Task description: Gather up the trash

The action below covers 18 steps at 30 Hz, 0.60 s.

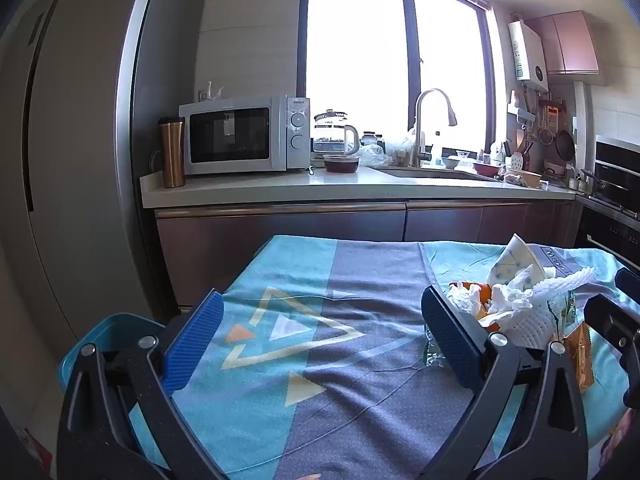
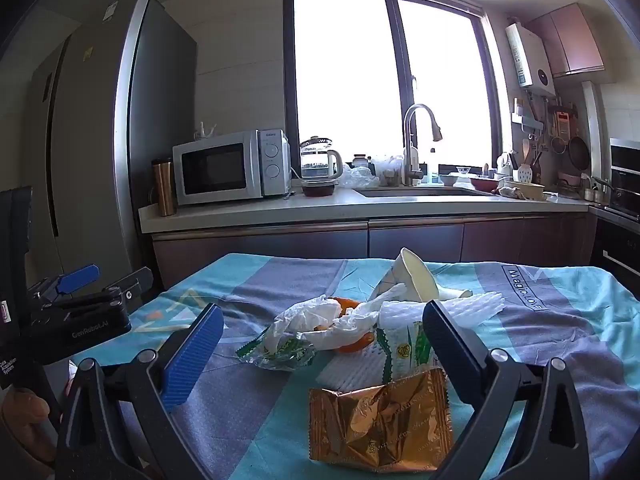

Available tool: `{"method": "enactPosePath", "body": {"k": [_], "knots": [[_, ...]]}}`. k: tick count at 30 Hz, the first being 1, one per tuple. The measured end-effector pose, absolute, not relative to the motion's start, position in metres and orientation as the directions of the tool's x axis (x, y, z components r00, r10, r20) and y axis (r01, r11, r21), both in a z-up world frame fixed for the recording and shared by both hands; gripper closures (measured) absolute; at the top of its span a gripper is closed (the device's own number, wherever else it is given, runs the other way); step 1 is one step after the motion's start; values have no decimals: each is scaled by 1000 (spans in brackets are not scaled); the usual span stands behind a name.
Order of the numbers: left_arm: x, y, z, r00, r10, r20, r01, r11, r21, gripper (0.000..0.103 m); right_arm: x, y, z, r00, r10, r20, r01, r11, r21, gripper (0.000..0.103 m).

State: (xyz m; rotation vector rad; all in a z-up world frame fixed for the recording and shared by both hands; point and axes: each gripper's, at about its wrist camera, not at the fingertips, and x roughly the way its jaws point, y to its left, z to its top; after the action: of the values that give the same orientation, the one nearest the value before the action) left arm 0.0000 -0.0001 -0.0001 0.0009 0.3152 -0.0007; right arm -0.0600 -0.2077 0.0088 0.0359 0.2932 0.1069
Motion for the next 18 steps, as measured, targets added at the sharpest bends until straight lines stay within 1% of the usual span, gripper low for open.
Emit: {"method": "enactPosePath", "body": {"k": [9,10,14,18], "knots": [[1,-5,0,948,12,-318,-9,1000,12,5,-62,-209,13,949,121,-291,-106,992,65,7],[-3,3,-2,951,-9,-309,5,1000,-13,5,-59,-209,14,949,121,-292,-107,992,66,7],[-5,4,-2,955,-4,-298,3,1000,-3,5,-67,-206,11,955,121,-272,-108,992,63,7],[-6,-1,1,955,1,-297,-3,1000,-6,5,-68,-205,12,954,124,-272,-111,992,60,7]]}}
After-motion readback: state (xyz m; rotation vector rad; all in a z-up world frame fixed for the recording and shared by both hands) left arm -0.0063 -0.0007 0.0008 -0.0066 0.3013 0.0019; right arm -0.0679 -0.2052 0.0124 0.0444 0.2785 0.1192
